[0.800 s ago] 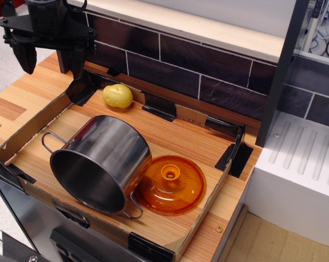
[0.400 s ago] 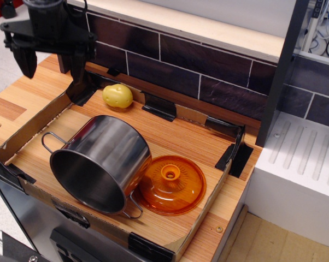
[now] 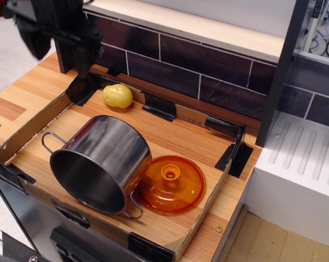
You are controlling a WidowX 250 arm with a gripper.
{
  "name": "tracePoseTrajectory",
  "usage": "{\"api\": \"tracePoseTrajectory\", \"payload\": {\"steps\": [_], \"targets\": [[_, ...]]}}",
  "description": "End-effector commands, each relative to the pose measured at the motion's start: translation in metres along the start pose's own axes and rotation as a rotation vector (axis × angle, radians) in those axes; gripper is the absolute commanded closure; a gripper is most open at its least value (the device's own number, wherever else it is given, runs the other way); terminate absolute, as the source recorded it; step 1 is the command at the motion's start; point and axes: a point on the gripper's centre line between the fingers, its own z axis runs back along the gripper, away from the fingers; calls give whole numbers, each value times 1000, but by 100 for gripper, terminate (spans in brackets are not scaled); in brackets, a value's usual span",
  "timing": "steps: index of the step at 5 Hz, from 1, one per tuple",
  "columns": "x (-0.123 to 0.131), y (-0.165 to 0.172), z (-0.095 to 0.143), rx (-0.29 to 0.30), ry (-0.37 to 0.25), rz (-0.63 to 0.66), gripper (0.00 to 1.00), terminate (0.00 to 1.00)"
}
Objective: Upright metal pot
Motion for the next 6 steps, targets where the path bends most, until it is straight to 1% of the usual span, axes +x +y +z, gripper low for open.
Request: {"api": "tracePoseTrajectory", "payload": {"steps": [1, 2, 3, 4, 6], "targets": [[-38, -4, 41, -74, -240, -433, 0, 0], [-62, 2, 39, -98, -311, -680, 0, 0], [-74, 2, 26, -98, -339, -786, 0, 0], [-82, -3, 15, -90, -355, -843, 0, 0], [-97, -15, 2, -84, -354, -909, 0, 0]]}}
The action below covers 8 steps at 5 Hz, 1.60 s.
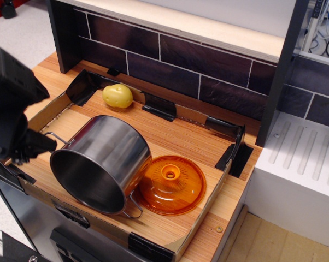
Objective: Upright metal pot
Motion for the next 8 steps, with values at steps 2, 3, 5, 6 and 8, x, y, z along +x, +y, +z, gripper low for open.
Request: {"api": "tracePoseTrajectory", "payload": {"steps": [2, 3, 5, 6, 8], "targets": [[-6, -8, -9, 77, -45, -41, 0, 0], [-3, -10, -12, 98, -52, -47, 0, 0], [1, -10, -22, 121, -33, -55, 0, 0], [1, -8, -27, 128, -26, -57, 0, 0], [1, -1, -43, 171, 10, -35, 0, 0]]}}
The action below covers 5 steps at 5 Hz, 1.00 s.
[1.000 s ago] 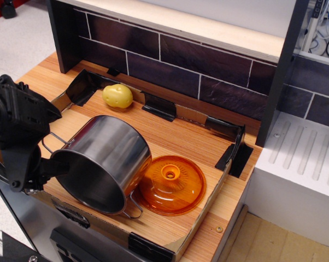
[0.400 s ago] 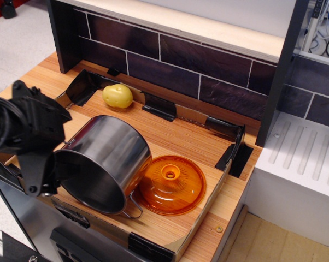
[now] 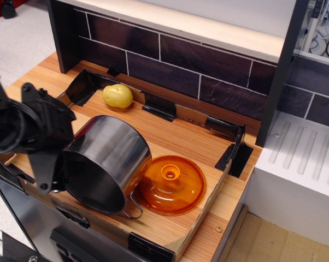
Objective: Upright metal pot
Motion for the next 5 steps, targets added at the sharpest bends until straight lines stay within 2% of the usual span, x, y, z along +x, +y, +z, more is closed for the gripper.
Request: {"api": "tracePoseTrajectory", "payload": {"steps": [1, 2, 3, 5], "targets": [[-10, 13, -12, 56, 65, 50, 0, 0], [-12, 13, -13, 69, 75, 62, 0, 0], [-15, 14, -10, 90, 92, 88, 100, 0], [-23, 30, 3, 112, 186, 119, 100, 0]]}}
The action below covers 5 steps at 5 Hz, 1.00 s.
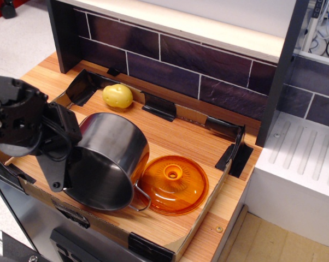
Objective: Upright metal pot
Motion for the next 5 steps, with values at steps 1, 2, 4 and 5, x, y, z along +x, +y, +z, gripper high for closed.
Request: {"api": "tracePoseTrajectory", "payload": {"steps": [1, 2, 4, 5], "targets": [[-9, 50, 14, -41, 144, 94, 100, 0], [-6, 70, 0, -154, 274, 198, 100, 0], [-8, 90, -32, -328, 433, 319, 100, 0], [-11, 94, -50, -460, 470, 367, 100, 0]]}}
